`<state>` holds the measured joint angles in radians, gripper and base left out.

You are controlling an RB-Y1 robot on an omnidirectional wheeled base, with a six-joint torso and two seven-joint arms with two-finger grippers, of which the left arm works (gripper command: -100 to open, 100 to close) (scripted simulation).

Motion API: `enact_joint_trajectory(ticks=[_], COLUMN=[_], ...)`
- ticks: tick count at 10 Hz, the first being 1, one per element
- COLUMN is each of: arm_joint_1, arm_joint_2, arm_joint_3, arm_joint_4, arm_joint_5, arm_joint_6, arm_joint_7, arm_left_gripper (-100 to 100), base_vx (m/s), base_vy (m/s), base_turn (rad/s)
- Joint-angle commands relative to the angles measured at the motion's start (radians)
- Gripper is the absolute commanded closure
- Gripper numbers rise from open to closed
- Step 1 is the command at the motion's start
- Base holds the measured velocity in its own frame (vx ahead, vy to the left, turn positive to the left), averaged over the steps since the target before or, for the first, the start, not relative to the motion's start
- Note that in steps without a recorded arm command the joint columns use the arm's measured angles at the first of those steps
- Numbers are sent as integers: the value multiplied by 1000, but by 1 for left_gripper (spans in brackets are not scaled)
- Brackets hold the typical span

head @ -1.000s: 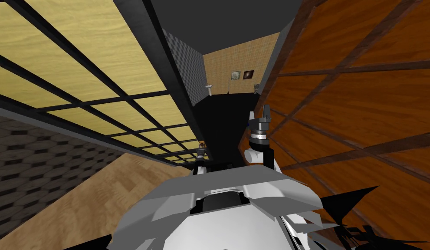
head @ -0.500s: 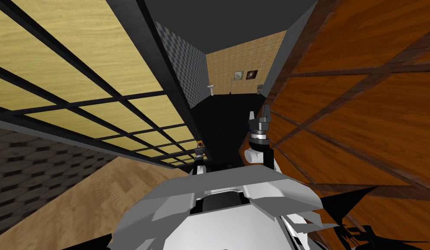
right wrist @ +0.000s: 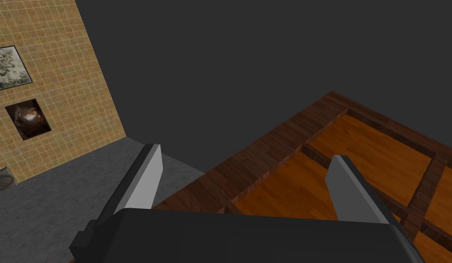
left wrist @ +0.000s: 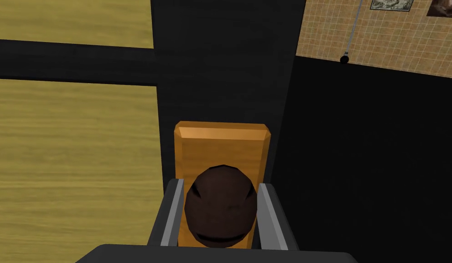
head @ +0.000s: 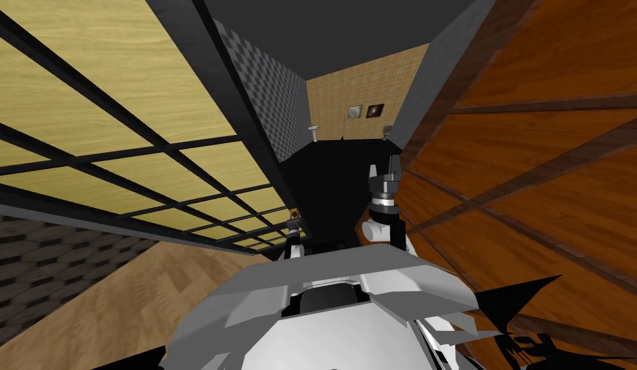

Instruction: Push the door open

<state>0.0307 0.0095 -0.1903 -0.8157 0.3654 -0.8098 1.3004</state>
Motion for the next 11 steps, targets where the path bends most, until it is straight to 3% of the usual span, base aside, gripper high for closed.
enact_joint_trajectory(ticks=[1, 5, 7, 9, 10, 11], arm_joint_1=[-5, -7, -8, -9, -5, -7], arm_joint_2=[12, 2, -15, -45, -40, -10], arm_joint_3=[24, 75, 96, 119, 107, 131], arm_joint_4=[1, 5, 6, 7, 4, 2], arm_joint_5=[11, 37, 47, 59, 54, 67], arm_joint_6=[-9, -21, -26, -32, -24, -29], arm_joint_7=[-11, -43, -56, -71, -68, -77], arm_left_gripper=[100, 100, 100, 100, 100, 100], base_vx=[188, 206, 198, 214, 96, 148], base_vy=[-68, -44, -24, -60, -23, 17], base_turn=[54, 38, 54, 69, 26, 21])
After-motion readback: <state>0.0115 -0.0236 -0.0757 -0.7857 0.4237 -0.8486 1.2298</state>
